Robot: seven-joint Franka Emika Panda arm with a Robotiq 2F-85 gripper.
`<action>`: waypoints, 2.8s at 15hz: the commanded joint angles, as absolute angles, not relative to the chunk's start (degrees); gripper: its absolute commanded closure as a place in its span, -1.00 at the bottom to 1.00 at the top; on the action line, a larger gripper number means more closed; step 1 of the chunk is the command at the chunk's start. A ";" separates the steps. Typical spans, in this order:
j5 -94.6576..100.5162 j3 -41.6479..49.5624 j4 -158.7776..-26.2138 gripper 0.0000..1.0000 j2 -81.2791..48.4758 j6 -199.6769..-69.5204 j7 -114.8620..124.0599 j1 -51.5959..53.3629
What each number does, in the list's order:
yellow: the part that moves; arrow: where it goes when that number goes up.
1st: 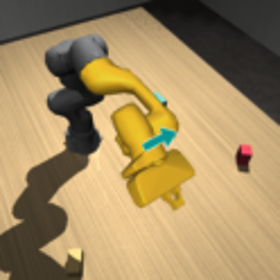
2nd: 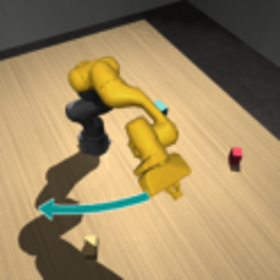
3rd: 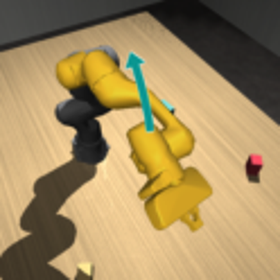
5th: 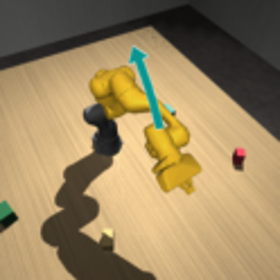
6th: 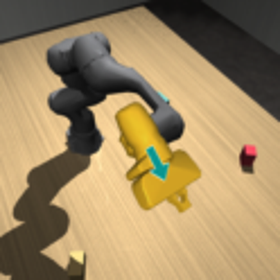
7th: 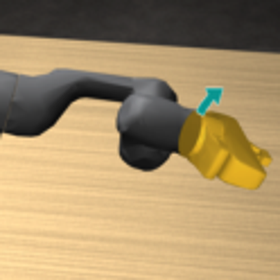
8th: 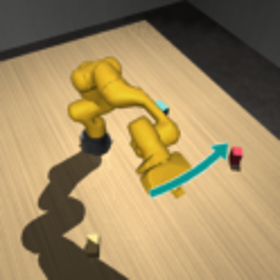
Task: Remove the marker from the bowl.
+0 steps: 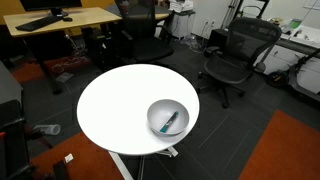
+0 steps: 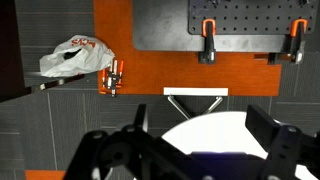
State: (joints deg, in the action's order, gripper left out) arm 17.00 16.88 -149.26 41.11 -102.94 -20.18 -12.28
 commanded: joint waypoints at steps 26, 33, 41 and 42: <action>9.65 16.77 -124.03 -1.00 10.49 -118.60 -21.74 -5.40; 3.09 14.41 -113.90 -1.00 -6.26 -122.06 -22.60 -7.81; -2.90 9.70 -108.87 -1.00 -16.98 -125.70 -27.87 -11.99; -2.59 9.26 -108.87 -1.00 -17.89 -126.91 -27.32 -12.29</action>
